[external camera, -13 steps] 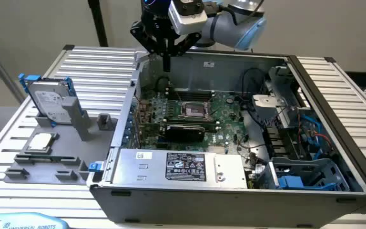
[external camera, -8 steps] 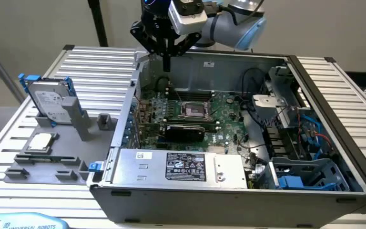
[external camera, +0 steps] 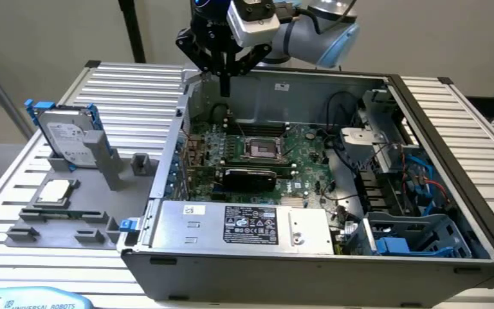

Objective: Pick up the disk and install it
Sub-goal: 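Reach for the disk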

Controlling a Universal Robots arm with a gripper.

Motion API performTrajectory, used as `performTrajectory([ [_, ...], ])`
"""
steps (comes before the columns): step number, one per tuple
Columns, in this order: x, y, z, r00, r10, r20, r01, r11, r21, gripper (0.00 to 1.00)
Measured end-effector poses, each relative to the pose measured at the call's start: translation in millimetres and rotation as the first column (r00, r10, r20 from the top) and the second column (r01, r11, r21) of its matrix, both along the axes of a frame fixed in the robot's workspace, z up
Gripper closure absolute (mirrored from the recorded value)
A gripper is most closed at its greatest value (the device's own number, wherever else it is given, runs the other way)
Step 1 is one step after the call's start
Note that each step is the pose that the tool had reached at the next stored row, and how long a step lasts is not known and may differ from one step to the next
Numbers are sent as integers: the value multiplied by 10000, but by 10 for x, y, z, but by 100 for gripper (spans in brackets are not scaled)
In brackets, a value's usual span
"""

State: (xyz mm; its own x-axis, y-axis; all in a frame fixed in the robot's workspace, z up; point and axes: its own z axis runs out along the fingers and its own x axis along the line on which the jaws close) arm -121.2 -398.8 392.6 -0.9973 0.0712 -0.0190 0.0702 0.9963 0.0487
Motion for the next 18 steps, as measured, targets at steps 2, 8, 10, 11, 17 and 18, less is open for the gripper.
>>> performTrajectory([
  [2,-17,0,0,10000,-2,0,2,10000,-1,89],
  [8,-259,0,0,10000,0,0,0,10000,0,89],
  [10,-351,3,0,10000,-1,-1,1,10000,0,89],
  [11,-395,5,0,10000,1,-1,-1,10000,0,89],
  [17,-668,21,0,10000,-1,0,1,10000,0,89],
  [18,-713,24,0,10000,1,0,-1,10000,1,89],
])
